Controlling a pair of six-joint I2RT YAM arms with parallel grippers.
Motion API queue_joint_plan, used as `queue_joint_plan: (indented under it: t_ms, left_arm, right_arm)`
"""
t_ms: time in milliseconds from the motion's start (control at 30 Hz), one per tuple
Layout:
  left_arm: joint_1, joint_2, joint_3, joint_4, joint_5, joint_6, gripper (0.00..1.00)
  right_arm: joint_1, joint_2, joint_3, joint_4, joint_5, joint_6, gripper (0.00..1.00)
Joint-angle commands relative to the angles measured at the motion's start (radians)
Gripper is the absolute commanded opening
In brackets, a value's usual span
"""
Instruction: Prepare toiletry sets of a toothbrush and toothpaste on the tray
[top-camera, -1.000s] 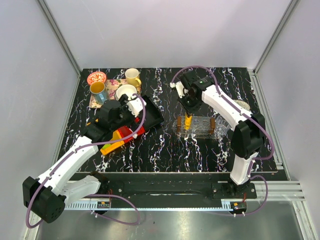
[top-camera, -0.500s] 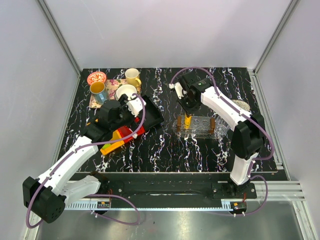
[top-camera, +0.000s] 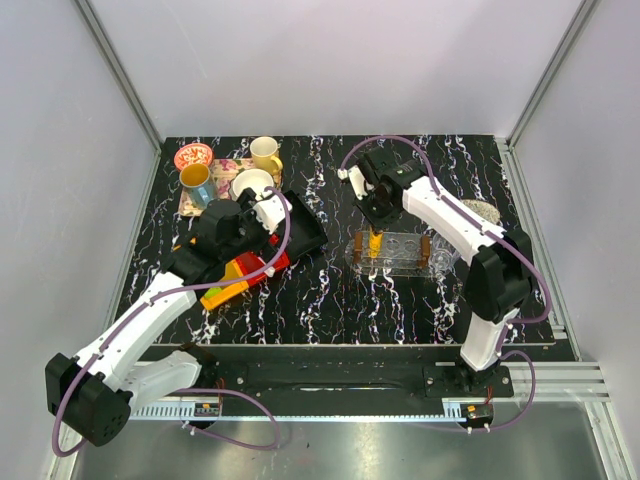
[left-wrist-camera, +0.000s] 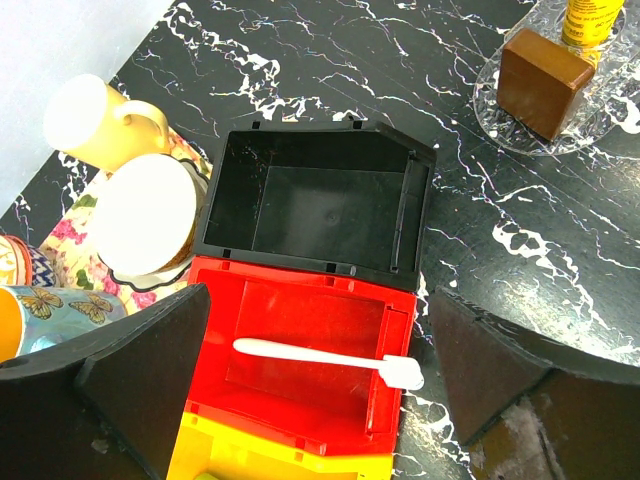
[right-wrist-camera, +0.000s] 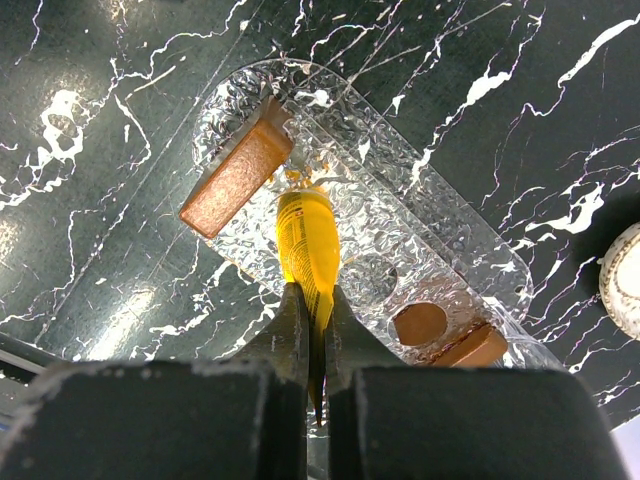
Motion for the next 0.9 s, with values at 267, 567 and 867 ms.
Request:
queue_joint_plan:
  t_ms: [267,567,867]
  left_arm:
    - [0.009,-0.008,-0.010,0.056,0.022,-0.013,0.96]
    - [0.013,-0.009,-0.011,0.057,0.020,-0.011,0.96]
    - [0.016,-0.006,-0.011,0.060,0.020,-0.014,0.96]
  right_arm:
    - [0.017,-0.073,-0.017,0.024,0.018,0.001,0.17]
    - [0.022,-0.090,-0.023,0.024,0.017,0.002,0.28]
    - [0.022,-0.110,-0.022,0.024,0.023,0.004,0.39]
